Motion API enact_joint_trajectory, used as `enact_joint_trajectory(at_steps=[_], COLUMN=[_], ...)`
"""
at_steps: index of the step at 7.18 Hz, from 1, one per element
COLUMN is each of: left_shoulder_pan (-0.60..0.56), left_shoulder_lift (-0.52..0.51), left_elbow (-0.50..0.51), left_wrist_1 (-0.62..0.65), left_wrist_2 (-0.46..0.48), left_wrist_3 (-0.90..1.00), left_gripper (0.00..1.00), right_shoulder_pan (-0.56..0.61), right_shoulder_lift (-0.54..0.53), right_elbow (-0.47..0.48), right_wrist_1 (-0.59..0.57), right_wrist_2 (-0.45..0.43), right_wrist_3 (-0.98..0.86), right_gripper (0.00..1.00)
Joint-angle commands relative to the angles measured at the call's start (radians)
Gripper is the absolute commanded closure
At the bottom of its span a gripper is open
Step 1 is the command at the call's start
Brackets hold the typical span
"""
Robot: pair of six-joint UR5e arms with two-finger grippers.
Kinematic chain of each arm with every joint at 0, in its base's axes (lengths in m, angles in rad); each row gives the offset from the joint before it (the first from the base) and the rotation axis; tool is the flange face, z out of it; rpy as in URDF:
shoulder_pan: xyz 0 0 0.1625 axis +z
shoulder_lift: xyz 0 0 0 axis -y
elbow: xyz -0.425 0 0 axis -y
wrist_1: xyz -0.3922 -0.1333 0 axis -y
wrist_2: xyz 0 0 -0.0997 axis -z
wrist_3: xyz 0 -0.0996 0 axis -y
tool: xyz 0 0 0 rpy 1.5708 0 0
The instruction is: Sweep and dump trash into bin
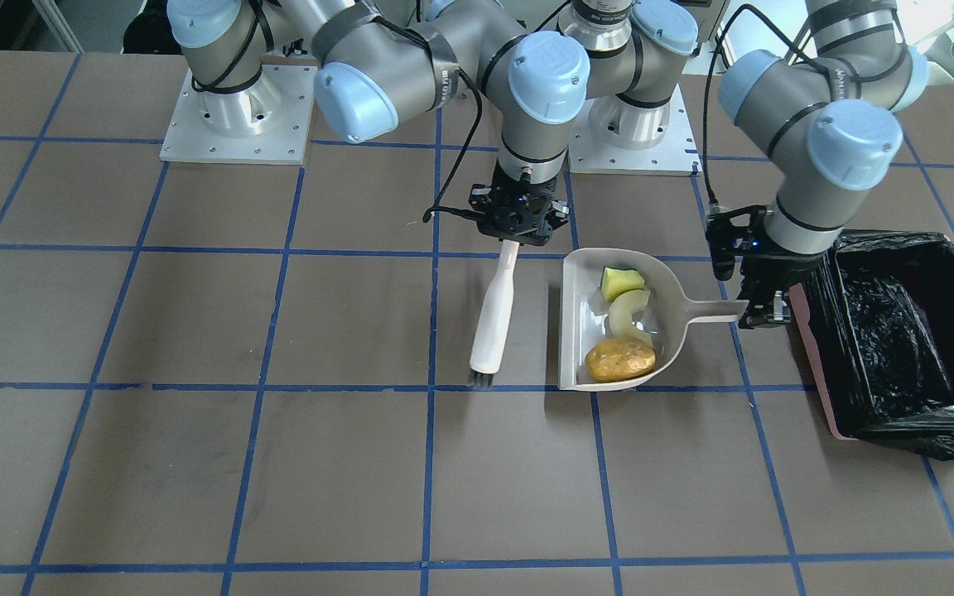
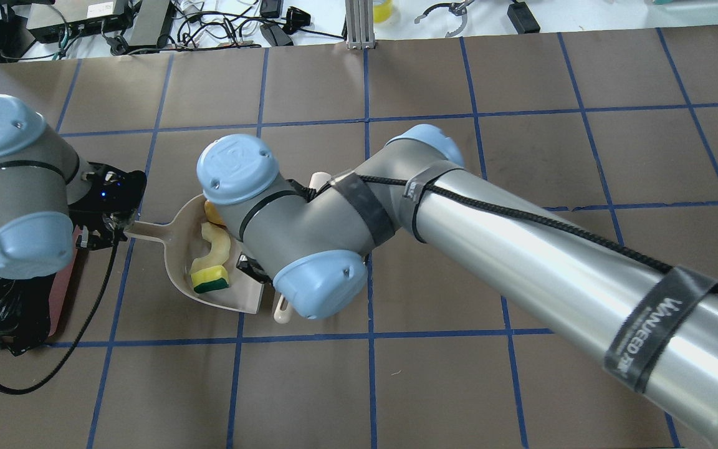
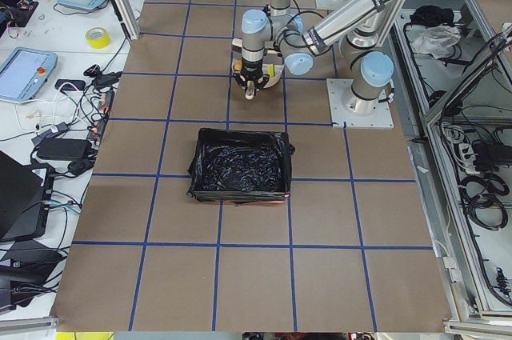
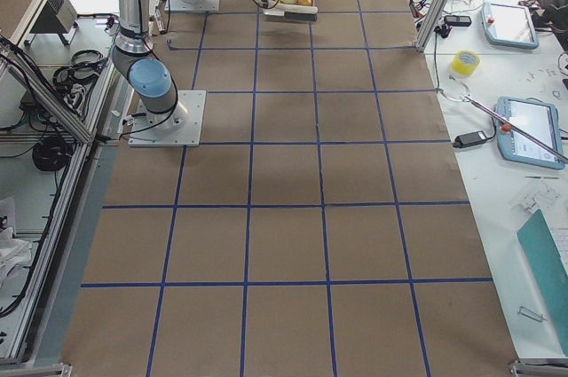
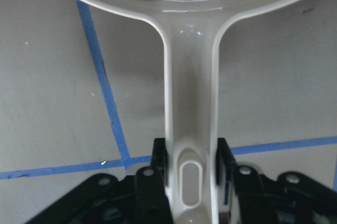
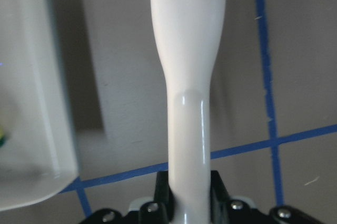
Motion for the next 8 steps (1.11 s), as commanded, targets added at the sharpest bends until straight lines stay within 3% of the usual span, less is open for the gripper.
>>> enact_joint_trajectory(at_steps=[1, 2, 3, 5, 6, 7, 8], left_shoulder_pan=[0.138, 0.246, 0.349, 0.449, 0.509, 0.554, 0.575], left_shoulder_lift=[0.001, 0.001, -0.002, -0.006, -0.043, -0.084, -0.123], left_elbow=[0.152, 0.195, 0.229, 0.289, 0.353, 0.425, 0.499], left_wrist_1=[-0.115, -0.136, -0.196, -0.204, -0.207, -0.205, -0.193], left_wrist_2=[-0.022, -0.032, -0.039, -0.036, -0.029, -0.024, 0.014], left_wrist_3=[0.16, 0.193, 0.266, 0.349, 0.404, 0.479, 0.536], left_gripper=[1.0, 1.0, 1.0, 1.0, 1.0, 1.0, 1.0], right_shoulder_pan=[-0.18, -0.304, -0.428, -0.669, -0.781, -0.852, -0.921], right_shoulder_lift=[-0.113, -0.121, -0.122, -0.113, -0.101, -0.058, -0.006], right_elbow=[0.015, 0.018, 0.018, 0.031, 0.037, 0.04, 0.043], right_wrist_1=[0.145, 0.153, 0.15, 0.139, 0.104, -0.03, -0.084], right_wrist_2=[-0.045, -0.101, -0.102, -0.097, -0.103, -0.164, -0.18], right_wrist_3=[-0.206, -0.321, -0.458, -0.778, -0.88, -0.987, -1.046], right_gripper=[0.94, 0.94, 0.93, 0.93, 0.94, 0.94, 0.94])
